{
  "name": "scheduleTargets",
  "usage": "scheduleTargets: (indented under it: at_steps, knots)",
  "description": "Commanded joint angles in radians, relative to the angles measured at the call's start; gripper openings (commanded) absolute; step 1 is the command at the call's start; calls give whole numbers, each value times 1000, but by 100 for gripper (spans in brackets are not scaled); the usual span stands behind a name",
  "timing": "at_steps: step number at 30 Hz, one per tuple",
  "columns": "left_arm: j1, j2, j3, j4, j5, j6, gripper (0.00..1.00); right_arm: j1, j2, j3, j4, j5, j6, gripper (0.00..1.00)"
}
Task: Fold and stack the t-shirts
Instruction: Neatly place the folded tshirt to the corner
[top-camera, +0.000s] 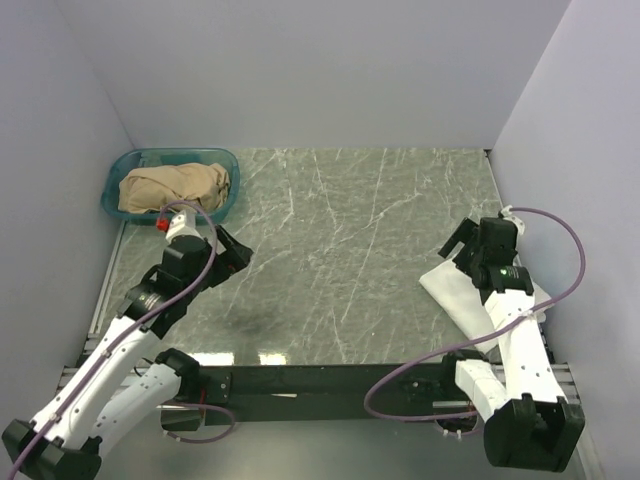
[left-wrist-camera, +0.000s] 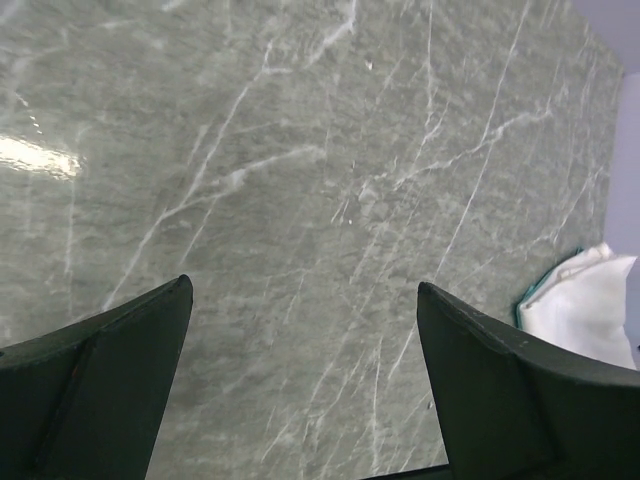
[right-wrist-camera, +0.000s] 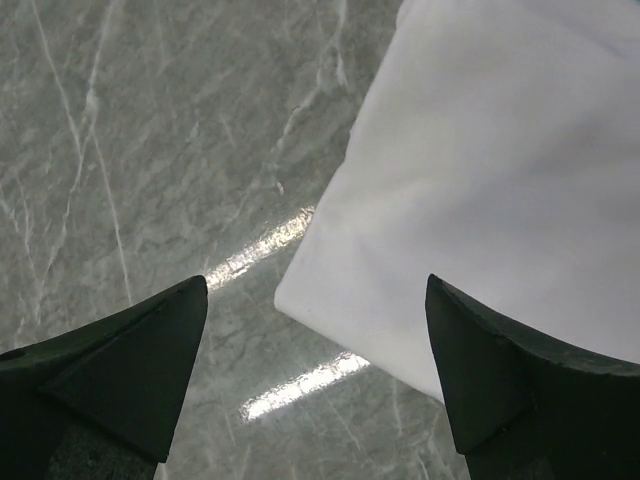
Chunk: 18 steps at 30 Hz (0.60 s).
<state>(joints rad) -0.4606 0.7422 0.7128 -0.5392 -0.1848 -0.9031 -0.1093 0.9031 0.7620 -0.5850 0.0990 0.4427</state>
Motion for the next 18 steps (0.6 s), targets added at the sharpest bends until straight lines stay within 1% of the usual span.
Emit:
scheduleTargets:
  at_steps: [1,3,4,7,9,13,17,18]
  knots:
    - [-3,-61,57,-68,-71,-26,99,0,-43,-36,89,67,71,96]
    - [-3,-90,45,-82,-79,-39,99,-1,-23,-64,90,90,126,97]
    - [-3,-104,39,-82,-76,-46,99,-3,17,-70,94,87,134,97]
    - [-3,-109,22,-82,-65,-56,99,-7,112,-78,85,85,177,96]
    - [-3,-103,22,-90,-67,-60,99,-9,146,-98,76,82,220,96]
    - [-3,-80,14,-76,-65,-62,99,-9,158,-202,143,-31,254,96]
    - [-3,-60,11,-59,-61,-57,100,-19,187,-233,181,-24,258,97]
    - [-3,-55,10,-56,-61,-54,99,-50,227,-228,191,-42,254,97]
